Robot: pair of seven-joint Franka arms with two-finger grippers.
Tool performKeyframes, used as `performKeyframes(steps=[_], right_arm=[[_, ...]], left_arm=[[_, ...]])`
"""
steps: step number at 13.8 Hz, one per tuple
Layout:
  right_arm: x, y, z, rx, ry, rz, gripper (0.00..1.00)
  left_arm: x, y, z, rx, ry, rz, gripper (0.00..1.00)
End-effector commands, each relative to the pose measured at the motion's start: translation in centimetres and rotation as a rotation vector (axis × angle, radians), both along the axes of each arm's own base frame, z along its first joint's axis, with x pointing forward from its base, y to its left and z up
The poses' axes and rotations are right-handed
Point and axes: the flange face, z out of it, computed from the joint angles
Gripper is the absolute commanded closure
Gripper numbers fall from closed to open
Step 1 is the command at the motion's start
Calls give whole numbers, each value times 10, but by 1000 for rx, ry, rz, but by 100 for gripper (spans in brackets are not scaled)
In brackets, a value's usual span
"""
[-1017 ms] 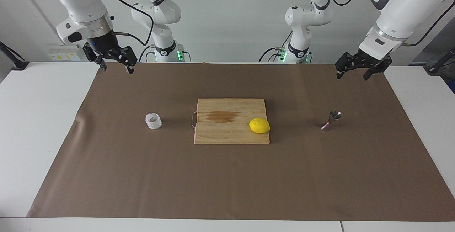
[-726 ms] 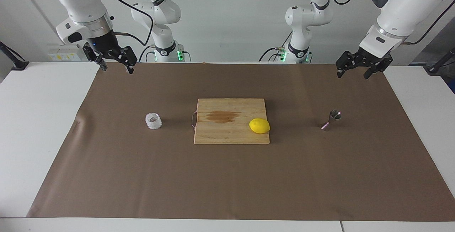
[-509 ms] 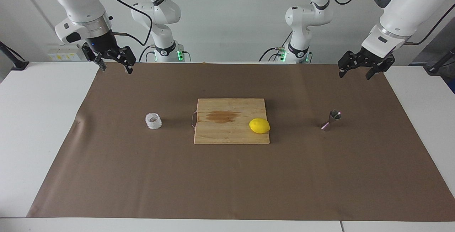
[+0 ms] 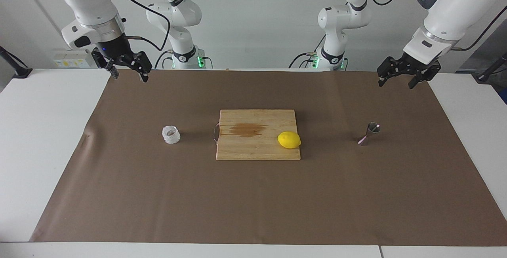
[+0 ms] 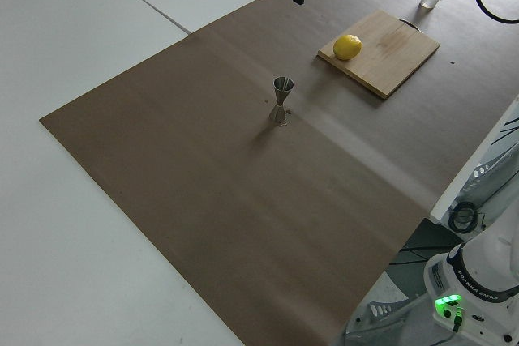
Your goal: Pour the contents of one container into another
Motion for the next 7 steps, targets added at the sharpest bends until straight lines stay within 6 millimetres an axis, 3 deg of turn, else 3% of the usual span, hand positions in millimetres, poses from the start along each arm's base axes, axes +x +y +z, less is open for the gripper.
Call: performKeyframes(steps=[1, 7], right_arm=[[-1, -3, 1, 11, 11, -15, 0], [-1, -3, 1, 11, 11, -16, 0]], left_arm=[[-24, 4, -1, 21, -37, -9, 0], [-24, 9, -3, 11, -35, 5, 0]])
